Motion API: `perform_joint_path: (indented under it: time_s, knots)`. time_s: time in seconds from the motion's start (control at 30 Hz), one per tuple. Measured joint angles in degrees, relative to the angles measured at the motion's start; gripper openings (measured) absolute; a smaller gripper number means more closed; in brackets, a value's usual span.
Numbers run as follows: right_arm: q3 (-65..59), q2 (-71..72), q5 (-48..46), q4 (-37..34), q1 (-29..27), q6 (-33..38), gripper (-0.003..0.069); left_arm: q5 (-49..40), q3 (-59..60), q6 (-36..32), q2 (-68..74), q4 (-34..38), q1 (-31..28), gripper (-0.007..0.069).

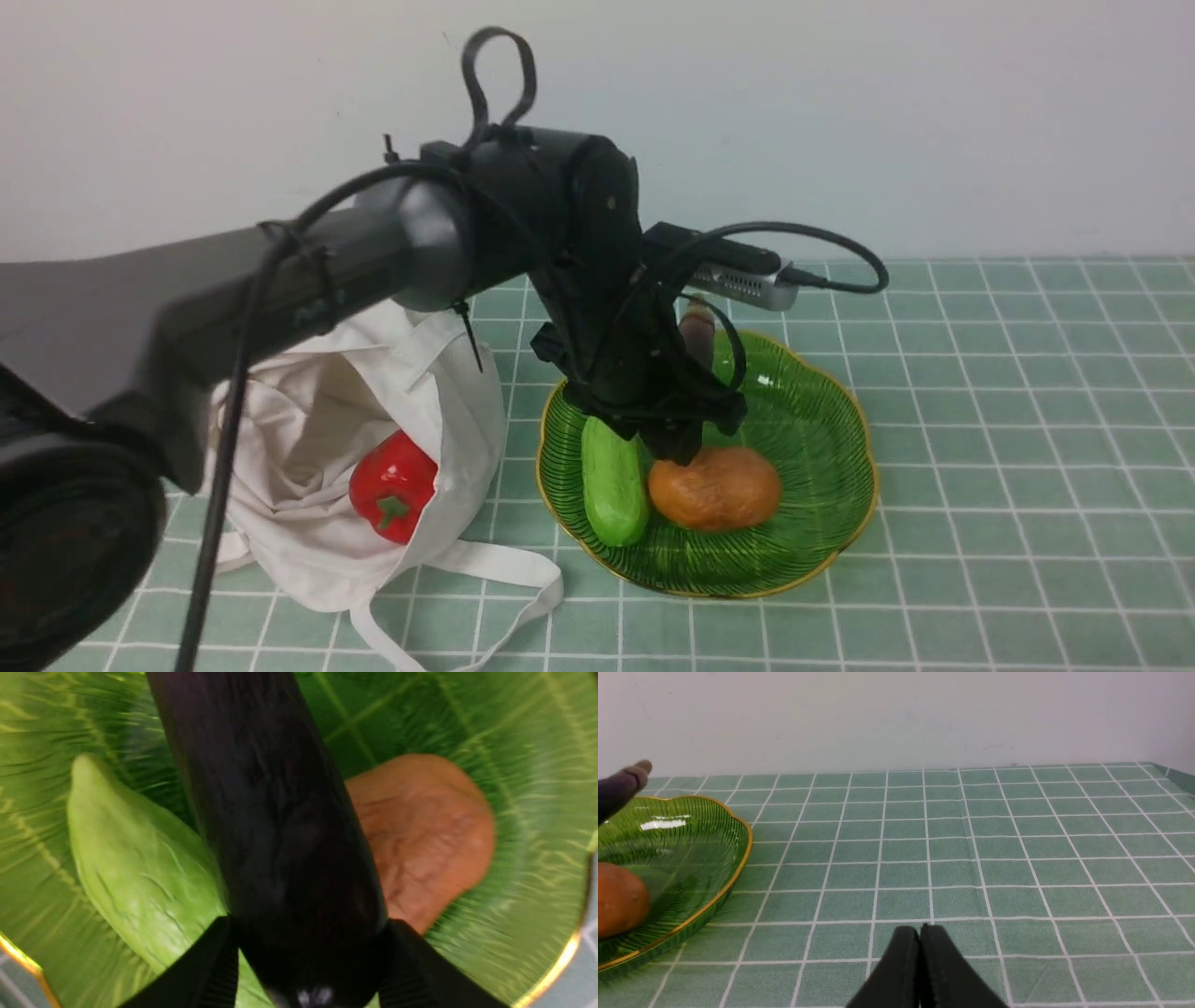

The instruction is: Take vegetables from cloth bag on blue coffee tablecloth place on plate.

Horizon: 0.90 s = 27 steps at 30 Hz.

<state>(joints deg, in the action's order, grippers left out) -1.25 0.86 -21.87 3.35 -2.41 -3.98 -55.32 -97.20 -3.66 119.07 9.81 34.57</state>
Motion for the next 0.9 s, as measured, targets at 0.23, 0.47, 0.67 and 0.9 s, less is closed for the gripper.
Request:
perform_joint_path:
  time_s: [0.23,0.47,0.67,0.9]
  knots:
    - [0.00,0.00,0.00,0.00,0.00,0.00,-0.0010,-0.38,-0.99,0.05,0.48,-1.66,0.00,0.0488]
    - [0.00,0.00,0.00,0.00,0.00,0.00,-0.0010,-7.96,-5.58,1.29,0.48,-4.41,0.00,0.0501]
    - [0.00,0.00,0.00,0.00,0.00,0.00,-0.0010,-14.59,-15.23,2.11,-2.16,-9.29,0.00,0.0144]
    - [0.00,0.00,0.00,0.00,0.00,0.00,-0.0010,-15.57,-17.13,2.81,-14.44,-9.81,0.00,-0.0004]
